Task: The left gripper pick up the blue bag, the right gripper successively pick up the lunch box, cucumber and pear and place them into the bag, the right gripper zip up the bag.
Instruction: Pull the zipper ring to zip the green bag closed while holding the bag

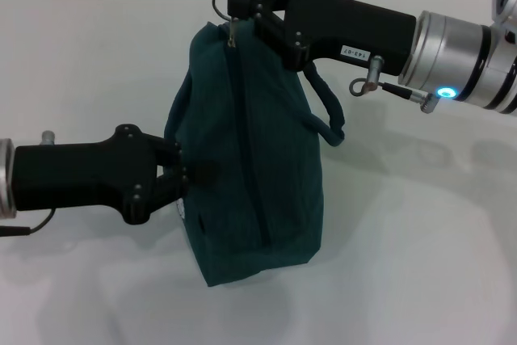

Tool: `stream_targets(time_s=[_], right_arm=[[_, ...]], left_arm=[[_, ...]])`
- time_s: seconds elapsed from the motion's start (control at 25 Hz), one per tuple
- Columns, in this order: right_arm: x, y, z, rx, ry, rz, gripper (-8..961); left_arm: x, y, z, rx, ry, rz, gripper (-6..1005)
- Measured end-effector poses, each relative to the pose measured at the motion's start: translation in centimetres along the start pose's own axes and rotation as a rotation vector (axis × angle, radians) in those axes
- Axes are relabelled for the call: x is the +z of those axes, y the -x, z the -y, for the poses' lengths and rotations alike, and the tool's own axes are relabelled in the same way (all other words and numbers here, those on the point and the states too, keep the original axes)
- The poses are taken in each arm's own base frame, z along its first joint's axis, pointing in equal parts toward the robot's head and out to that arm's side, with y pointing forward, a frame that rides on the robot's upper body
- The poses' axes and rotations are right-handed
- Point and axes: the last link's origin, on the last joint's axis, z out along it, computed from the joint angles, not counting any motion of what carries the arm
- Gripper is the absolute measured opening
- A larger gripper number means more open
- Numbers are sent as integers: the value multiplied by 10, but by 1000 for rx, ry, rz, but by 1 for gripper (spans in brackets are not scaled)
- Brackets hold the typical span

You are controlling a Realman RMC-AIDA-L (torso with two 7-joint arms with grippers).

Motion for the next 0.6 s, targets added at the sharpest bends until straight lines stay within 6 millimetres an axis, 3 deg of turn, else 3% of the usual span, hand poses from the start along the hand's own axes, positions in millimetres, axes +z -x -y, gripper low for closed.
stream_targets(time_s=[0.6], right_arm=[[-7,-16,14,23,-108,-69,6]], left_arm=[[-12,9,3,41,-32,-55,54]])
